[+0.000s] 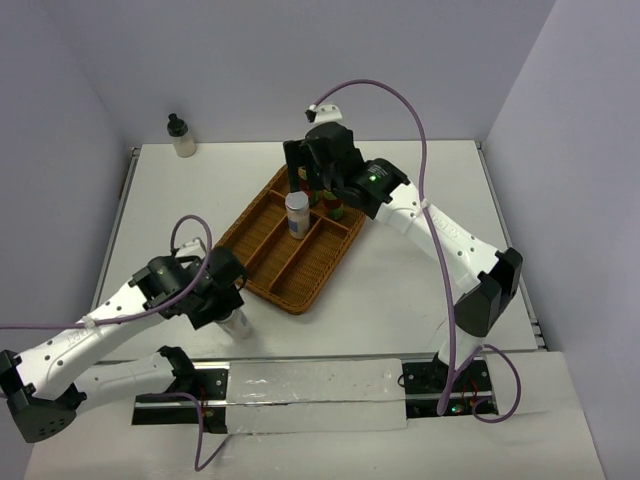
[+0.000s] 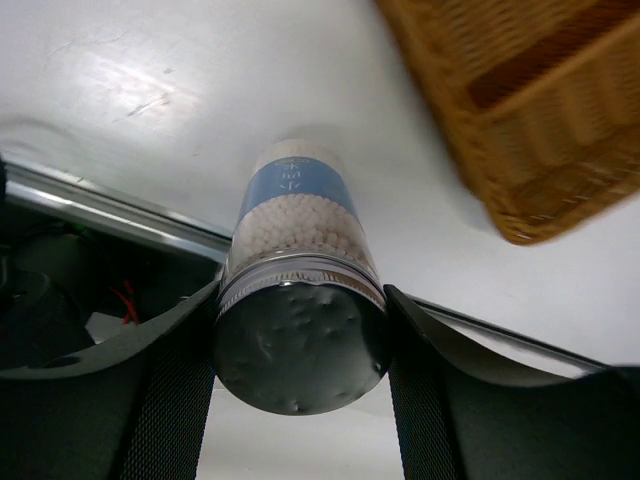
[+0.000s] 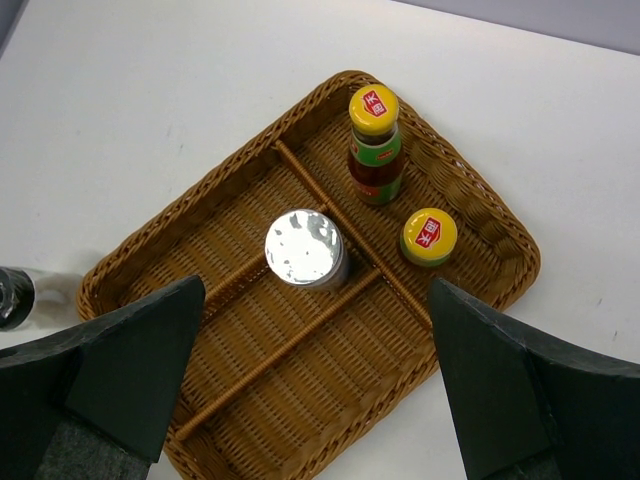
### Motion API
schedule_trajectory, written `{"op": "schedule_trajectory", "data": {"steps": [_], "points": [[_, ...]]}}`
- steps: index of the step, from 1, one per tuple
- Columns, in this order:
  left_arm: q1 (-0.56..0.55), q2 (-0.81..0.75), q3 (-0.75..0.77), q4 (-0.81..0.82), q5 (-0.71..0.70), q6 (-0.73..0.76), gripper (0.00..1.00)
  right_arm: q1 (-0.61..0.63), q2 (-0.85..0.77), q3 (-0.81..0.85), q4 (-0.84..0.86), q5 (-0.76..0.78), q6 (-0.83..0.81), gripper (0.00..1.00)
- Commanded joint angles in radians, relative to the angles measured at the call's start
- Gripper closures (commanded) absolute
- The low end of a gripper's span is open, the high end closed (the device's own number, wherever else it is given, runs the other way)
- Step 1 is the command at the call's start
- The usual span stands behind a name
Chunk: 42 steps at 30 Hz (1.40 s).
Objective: Organize the condiment bottles
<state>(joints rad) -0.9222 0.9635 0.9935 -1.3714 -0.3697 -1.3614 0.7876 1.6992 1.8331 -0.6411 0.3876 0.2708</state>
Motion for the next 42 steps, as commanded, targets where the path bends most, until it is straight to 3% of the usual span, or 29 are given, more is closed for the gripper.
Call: {"op": "schedule_trajectory", "data": {"steps": [1,11,15,21,27,42], "points": [[-0.006,0.031,0.209,-0.002,-0.053,0.085,0.9,0.006,-0.136,-0.047,0.055,0.05,-0.001,0.0],[0.003,0.279,0.608,0.006,-0.222,0.29,0.9,-0.043,-0.415,-0.287,0.077,0.12,-0.001,0.0],[0.08,0.403,0.679,0.14,-0.242,0.415,0.9,-0.074,-0.543,-0.448,0.077,0.156,-0.001,0.0],[0.177,0.495,0.662,0.355,-0.149,0.526,0.9,-0.161,-0.752,-0.657,0.076,0.209,-0.001,0.0],[0.183,0.565,0.638,0.429,-0.098,0.55,0.9,-0.225,-0.863,-0.759,0.051,0.207,-0.001,0.0],[0.181,0.658,0.551,0.483,-0.029,0.545,0.9,-0.252,-0.866,-0.796,0.039,0.197,-0.001,0.0]]}}
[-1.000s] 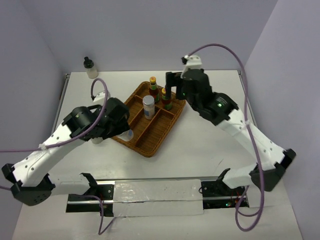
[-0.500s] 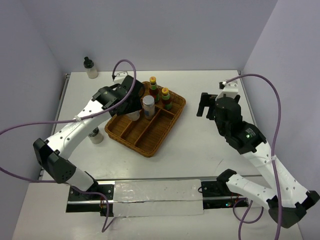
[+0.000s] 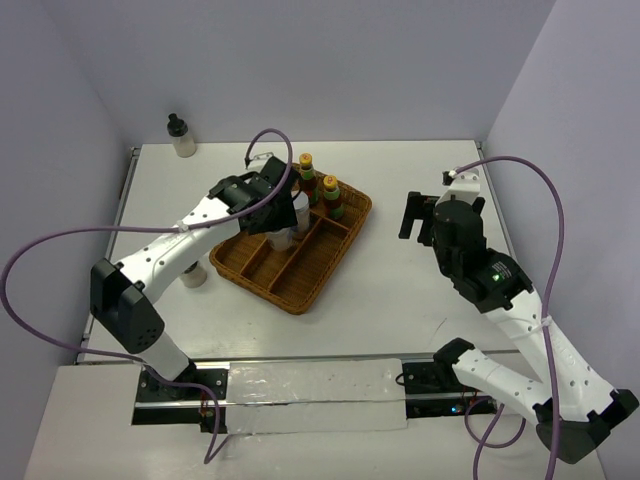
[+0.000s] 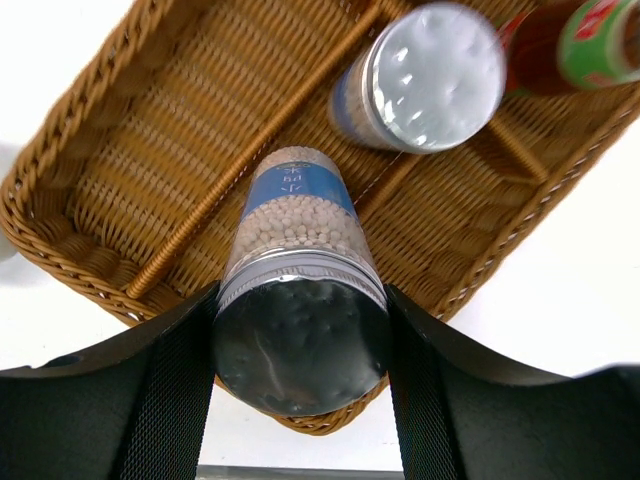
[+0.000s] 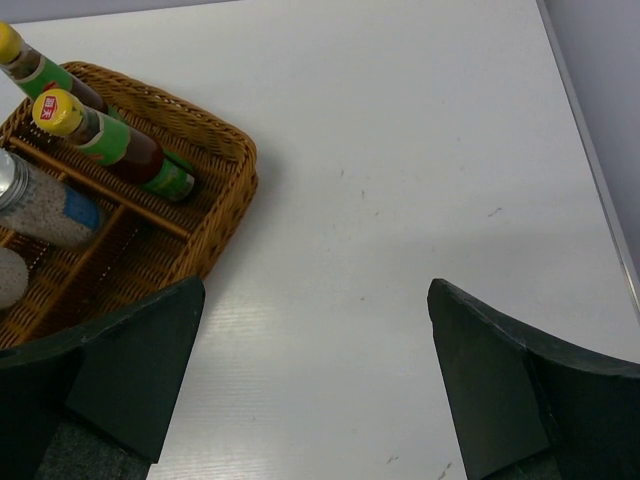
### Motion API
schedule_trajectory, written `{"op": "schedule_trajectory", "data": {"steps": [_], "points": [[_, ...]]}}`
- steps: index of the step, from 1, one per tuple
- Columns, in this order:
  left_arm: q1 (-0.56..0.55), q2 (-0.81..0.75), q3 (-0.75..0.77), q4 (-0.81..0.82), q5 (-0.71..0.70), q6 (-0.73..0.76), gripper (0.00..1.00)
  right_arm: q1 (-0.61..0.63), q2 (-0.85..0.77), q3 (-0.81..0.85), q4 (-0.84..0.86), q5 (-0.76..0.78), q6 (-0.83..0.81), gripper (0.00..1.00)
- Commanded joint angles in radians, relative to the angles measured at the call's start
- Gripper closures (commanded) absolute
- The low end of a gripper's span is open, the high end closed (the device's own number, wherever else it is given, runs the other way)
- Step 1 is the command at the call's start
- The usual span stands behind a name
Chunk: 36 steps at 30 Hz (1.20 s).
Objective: Organize the condiment bottles
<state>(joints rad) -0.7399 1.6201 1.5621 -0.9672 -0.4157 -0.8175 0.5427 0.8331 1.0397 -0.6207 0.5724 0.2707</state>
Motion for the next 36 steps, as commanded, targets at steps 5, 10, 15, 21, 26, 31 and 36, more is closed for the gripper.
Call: {"op": "schedule_trajectory", "data": {"steps": [5,10,15,21,26,31,36], "points": [[-0.001,0.036,-0.04,0.094,0.018,0.001,0.9,-0.012,0.007,-0.01,0.021,0.001,-0.001,0.0],[-0.001,0.074,-0.043,0.08,-0.009,-0.003,0.9,-0.012,0.009,-0.018,0.024,-0.004,-0.001,0.0],[-0.003,0.121,-0.039,0.062,-0.017,-0.005,0.7,-0.012,0.008,-0.02,0.027,-0.011,-0.001,0.0],[-0.003,0.151,-0.039,0.054,-0.015,-0.01,0.34,-0.015,-0.001,-0.025,0.03,-0.008,-0.001,0.0],[-0.009,0.152,-0.037,0.046,-0.022,-0.015,0.11,-0.014,0.001,-0.03,0.031,-0.009,-0.001,0.0],[-0.019,0.141,-0.004,-0.003,-0.059,-0.027,0.05,-0.015,-0.01,-0.029,0.046,-0.037,-0.001,0.0],[-0.023,0.097,0.079,-0.079,-0.098,-0.039,0.05,-0.014,-0.014,-0.02,0.044,-0.039,-0.001,0.0]]}}
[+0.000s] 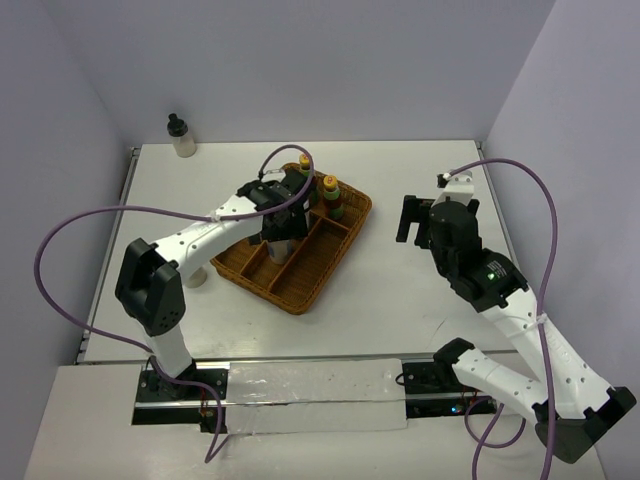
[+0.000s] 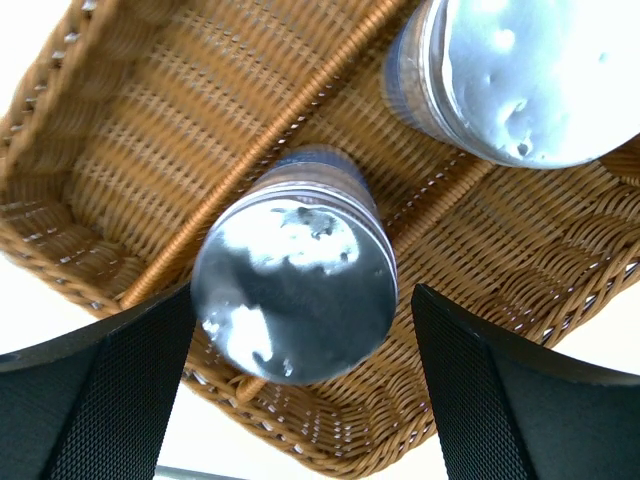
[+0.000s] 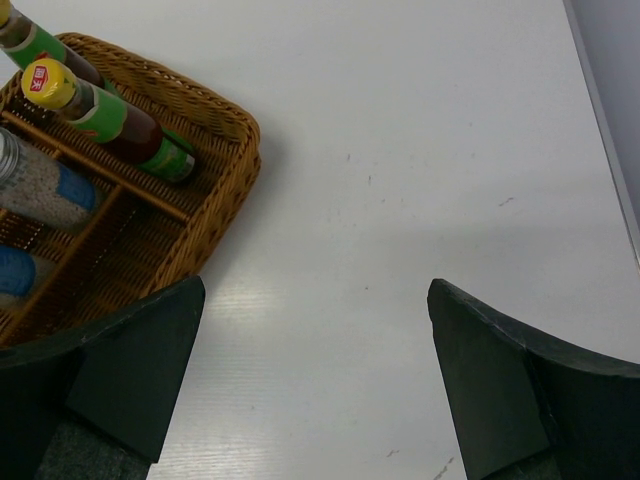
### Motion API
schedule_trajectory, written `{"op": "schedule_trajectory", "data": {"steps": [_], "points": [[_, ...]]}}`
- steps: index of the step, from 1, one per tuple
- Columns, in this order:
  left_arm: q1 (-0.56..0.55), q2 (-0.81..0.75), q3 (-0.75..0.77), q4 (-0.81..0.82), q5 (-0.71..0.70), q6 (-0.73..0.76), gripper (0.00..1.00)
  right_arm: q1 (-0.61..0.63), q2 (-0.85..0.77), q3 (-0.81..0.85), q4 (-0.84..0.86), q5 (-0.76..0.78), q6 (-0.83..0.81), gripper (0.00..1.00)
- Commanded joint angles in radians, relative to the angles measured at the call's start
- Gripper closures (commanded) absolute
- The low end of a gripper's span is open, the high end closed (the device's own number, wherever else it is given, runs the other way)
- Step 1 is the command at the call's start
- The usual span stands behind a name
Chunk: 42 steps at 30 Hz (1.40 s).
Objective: Organize the condiment bottles
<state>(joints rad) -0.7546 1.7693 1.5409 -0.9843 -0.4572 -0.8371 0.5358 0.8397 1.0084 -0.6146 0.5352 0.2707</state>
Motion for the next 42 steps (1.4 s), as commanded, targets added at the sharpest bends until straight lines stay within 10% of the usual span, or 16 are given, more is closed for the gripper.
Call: {"op": "schedule_trajectory", "data": {"steps": [1,11,23,29,42], "points": [[-0.007,-0.071,0.134,-0.088,-0.056,-0.018,0.05,-0.007,-0.023,0.009,0.038,-0.001,-0.001,0.0],[0.056,-0.254,0.337,-0.186,-0.088,0.091,0.04,-0.007,-0.033,-0.02,0.054,-0.008,-0.001,0.0],[0.573,-0.288,0.124,0.28,0.003,0.305,0.01,-0.011,-0.011,-0.024,0.068,-0.06,-0.001,0.0],[0.656,-0.062,0.165,0.528,0.01,0.521,0.0,-0.017,0.058,-0.025,0.1,-0.096,-0.001,0.0],[0.823,0.535,0.702,0.521,0.322,0.628,0.0,-0.046,0.17,0.014,0.141,-0.15,-0.001,0.0]]}}
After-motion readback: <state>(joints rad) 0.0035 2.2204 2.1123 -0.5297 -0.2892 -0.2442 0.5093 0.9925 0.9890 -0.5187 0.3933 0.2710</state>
